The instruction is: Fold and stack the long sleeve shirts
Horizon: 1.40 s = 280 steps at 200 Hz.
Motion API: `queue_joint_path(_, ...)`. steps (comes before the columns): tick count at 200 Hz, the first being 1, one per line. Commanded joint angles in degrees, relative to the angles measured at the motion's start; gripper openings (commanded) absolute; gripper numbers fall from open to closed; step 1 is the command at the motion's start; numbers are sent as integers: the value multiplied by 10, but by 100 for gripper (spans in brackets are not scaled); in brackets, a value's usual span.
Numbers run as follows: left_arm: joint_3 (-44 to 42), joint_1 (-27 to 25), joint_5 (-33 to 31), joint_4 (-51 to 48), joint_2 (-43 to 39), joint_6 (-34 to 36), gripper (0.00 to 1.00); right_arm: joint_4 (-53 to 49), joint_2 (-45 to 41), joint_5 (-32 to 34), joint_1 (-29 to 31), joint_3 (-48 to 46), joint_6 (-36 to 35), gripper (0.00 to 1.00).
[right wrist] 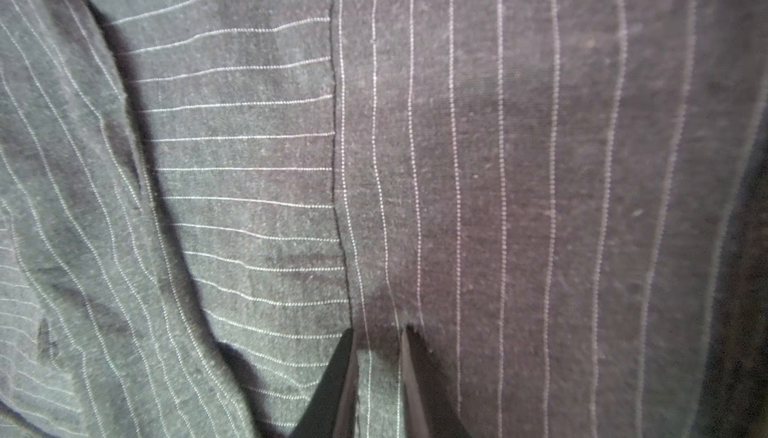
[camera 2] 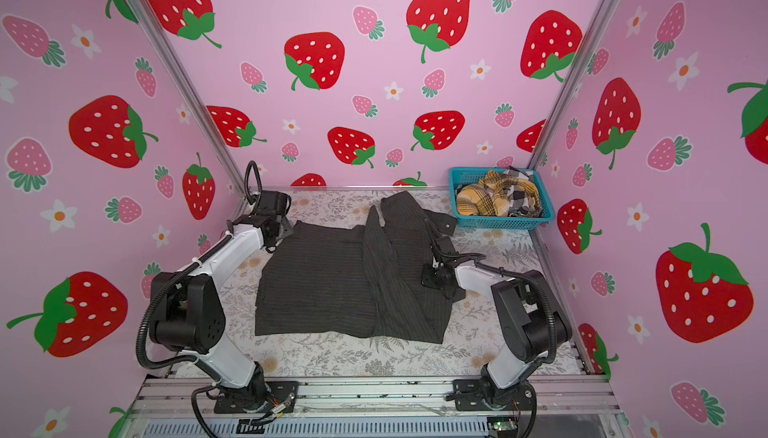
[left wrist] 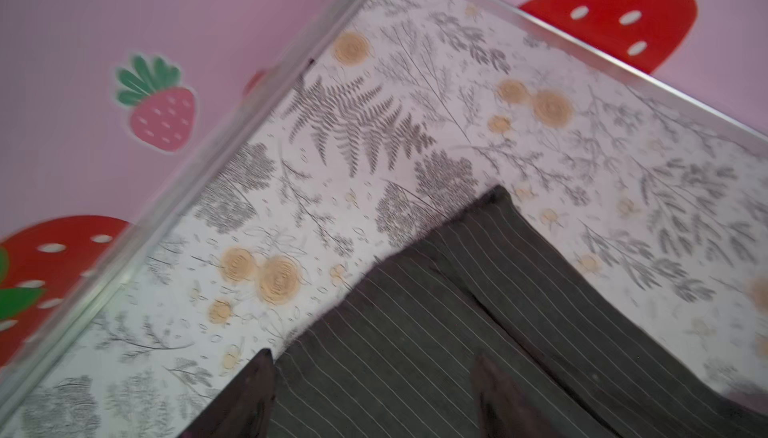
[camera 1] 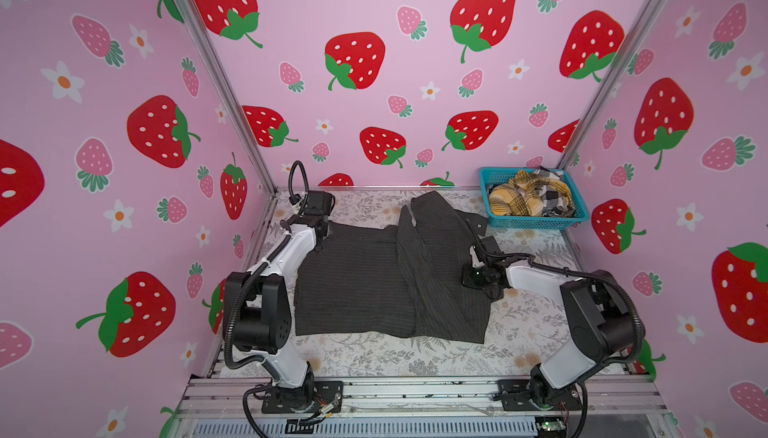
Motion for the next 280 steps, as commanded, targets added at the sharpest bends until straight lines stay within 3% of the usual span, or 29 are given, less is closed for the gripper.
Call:
queue_joint_path(1, -22, 29, 215, -23, 27, -31, 49, -46, 5, -5, 4, -6, -7, 25)
queue_joint_path(12, -29, 31, 248, -9, 46, -31, 41, -47, 10, -2, 7, -1, -10, 26)
queue_joint_path(72, 14, 54, 302, 9, 174, -73, 11, -46, 99, 6, 10, 58, -26, 24)
queue_joint_path(114, 129, 80, 293, -28, 251, -60, 7, -117, 204, 68, -2, 210, -58, 21)
queue_joint_path(134, 193, 83, 297, -51, 278, -45, 7, -150, 213, 94, -17, 250, -53, 20)
queue_joint_path(143, 208, 84, 304, -57, 276, -41, 10, -155, 204, 100, -22, 255, -53, 20)
queue_joint_path(155, 204, 84, 309, -53, 250, -42, 22, -162, 185, 111, -23, 259, -64, 27)
queue_joint_path(171, 143, 81, 303, -28, 177, -55, 44, -159, 150, 108, -21, 248, -88, 42)
queue_joint_path(185, 79, 77, 293, -31, 103, -62, 56, -156, 107, 104, -15, 227, -110, 51)
queue_joint_path(221, -101, 77, 278, -88, -76, -71, 64, -161, 2, 69, 6, 152, -136, 68)
queue_joint_path(250, -219, 79, 283, -137, -204, -72, 75, -152, -54, 22, 8, 83, -135, 70)
queue_joint_path(280, -279, 94, 286, -183, -274, -73, 78, -148, -56, 23, 11, 47, -132, 65)
